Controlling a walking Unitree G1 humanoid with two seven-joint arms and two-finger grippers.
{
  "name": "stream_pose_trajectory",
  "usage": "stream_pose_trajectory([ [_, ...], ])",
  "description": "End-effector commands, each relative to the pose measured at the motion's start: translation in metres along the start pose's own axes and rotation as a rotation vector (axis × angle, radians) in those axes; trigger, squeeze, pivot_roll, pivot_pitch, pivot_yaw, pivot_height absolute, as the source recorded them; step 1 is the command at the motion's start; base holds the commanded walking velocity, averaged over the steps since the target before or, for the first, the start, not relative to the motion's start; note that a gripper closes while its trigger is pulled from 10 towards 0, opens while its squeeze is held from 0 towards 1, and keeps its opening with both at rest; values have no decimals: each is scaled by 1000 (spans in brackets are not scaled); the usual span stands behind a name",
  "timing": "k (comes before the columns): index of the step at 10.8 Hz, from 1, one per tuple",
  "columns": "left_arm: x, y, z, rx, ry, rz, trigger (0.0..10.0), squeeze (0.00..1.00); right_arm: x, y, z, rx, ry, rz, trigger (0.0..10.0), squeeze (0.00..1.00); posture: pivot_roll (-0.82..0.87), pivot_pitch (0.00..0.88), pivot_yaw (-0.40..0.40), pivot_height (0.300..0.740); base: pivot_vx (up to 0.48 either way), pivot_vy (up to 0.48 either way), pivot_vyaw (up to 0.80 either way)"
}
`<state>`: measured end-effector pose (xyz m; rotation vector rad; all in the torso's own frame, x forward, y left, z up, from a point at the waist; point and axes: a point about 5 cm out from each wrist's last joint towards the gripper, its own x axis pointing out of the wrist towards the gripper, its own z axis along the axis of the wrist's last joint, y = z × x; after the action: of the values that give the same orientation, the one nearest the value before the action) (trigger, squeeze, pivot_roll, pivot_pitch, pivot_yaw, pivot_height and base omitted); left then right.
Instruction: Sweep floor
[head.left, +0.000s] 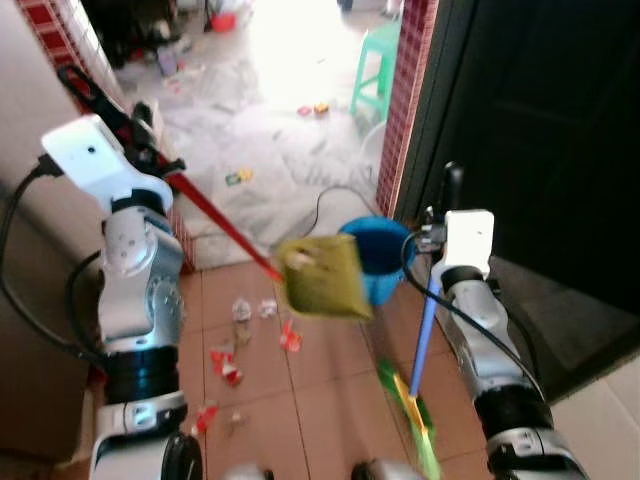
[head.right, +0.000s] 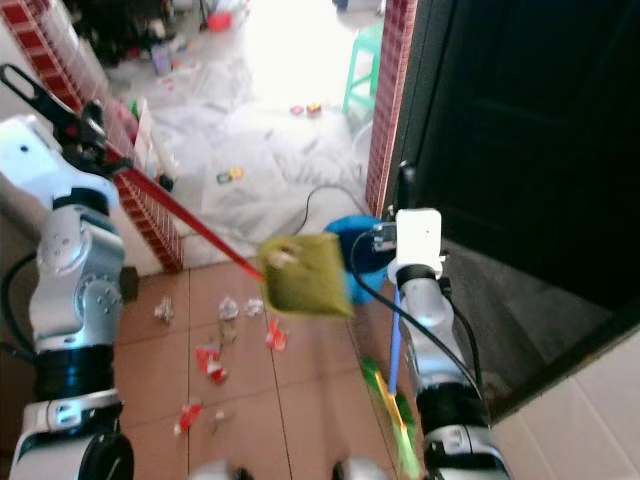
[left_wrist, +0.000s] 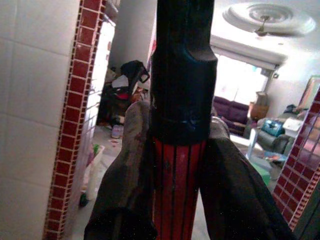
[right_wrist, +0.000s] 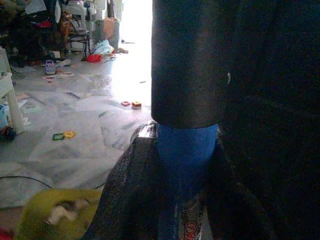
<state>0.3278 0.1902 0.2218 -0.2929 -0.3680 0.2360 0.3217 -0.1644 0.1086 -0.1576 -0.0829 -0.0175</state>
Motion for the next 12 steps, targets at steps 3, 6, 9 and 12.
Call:
stream_pose_trajectory([
  [3,8,-8,18,-24,-99,-7,10000,0,6,2,8,-7,-33,20,10000,0,-120,0,61,740,436,0,0],
  [6,7,-9,16,-31,-99,-9,10000,0,2,8,6,-7,-28,36,10000,0,-124,0,62,740,480,0,0],
  [9,10,-12,15,-52,-99,-8,10000,0,6,11,9,-11,-34,53,10000,0,-128,0,63,740,480,0,0],
  [12,10,-14,12,-60,-91,-8,10000,0,7,12,8,-13,-31,58,10000,0,-131,0,61,740,469,0,0],
])
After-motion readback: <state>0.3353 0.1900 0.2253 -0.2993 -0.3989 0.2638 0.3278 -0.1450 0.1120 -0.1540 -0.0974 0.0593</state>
